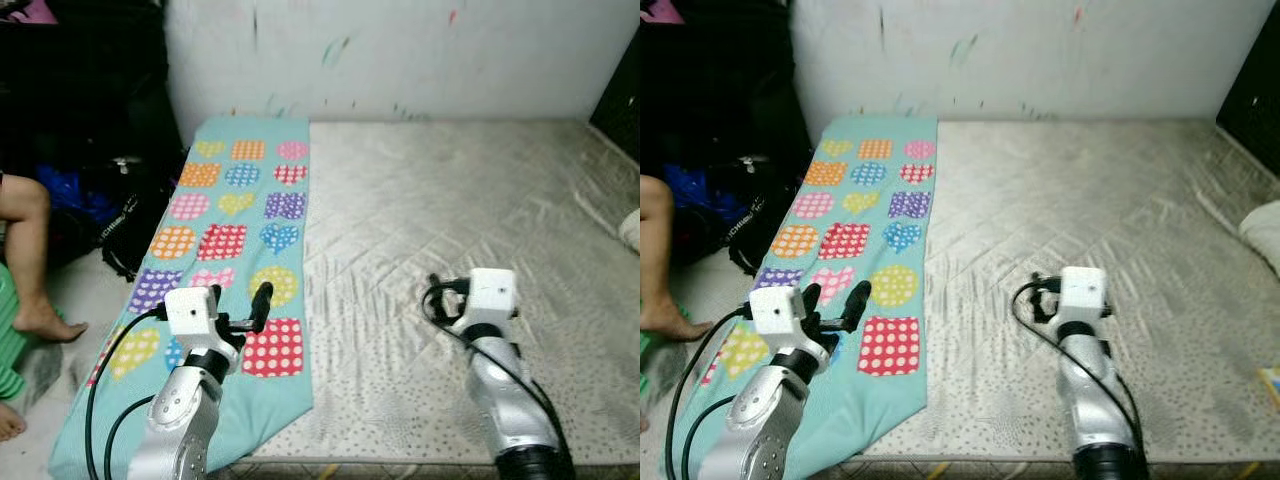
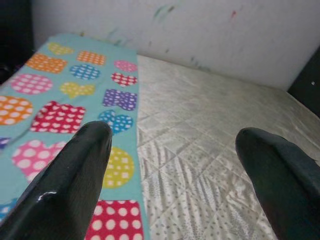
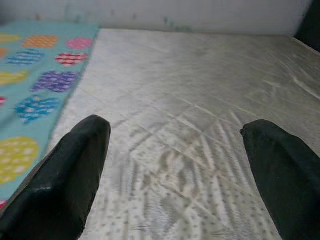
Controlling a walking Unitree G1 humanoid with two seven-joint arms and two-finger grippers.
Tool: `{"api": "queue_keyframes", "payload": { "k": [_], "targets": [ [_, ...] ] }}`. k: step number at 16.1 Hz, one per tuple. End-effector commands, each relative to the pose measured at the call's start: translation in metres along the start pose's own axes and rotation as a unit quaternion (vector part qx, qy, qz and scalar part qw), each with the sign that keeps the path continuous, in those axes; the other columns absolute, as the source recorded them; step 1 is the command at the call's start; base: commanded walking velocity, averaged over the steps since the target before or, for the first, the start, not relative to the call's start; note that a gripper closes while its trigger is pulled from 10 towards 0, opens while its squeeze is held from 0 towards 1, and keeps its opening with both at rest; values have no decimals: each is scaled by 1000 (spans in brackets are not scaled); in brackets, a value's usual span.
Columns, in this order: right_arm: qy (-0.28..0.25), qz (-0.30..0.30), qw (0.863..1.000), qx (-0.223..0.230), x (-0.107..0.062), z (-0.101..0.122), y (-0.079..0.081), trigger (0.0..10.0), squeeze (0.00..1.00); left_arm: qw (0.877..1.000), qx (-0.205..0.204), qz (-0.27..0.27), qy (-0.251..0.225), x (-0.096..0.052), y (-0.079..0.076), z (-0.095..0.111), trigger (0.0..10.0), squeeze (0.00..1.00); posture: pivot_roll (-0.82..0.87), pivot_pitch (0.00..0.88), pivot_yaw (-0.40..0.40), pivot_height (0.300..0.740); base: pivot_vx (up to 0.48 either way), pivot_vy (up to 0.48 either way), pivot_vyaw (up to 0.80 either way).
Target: Clean up the room
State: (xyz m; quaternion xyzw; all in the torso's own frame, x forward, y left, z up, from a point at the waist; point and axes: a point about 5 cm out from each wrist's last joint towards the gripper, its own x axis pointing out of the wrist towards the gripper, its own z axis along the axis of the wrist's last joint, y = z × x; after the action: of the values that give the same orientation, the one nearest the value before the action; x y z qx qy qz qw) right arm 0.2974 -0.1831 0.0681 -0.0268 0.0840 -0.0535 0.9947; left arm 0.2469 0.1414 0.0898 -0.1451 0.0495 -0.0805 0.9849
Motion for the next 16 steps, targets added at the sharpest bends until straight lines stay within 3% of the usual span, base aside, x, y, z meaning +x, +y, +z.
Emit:
{"api": "queue_keyframes", "payload": {
  "k": [1, 7, 16],
  "targets": [
    [-4, -1, 1000, -1, 1, 3, 0, 10000, 0, 1000, -4, 6, 2, -1, 2, 1, 10000, 0, -92, 0, 15, 740, 0, 0, 0],
    [-4, 1, 1000, -2, 1, 3, 1, 10000, 0, 1000, -10, 9, 5, -1, 2, 0, 10000, 0, -91, 0, 13, 740, 0, 0, 0],
    [-5, 1, 1000, -2, 2, 3, 1, 10000, 0, 1000, -11, 3, 4, 0, 1, 1, 10000, 0, -92, 0, 13, 740, 0, 461, 0]
  ]
}}
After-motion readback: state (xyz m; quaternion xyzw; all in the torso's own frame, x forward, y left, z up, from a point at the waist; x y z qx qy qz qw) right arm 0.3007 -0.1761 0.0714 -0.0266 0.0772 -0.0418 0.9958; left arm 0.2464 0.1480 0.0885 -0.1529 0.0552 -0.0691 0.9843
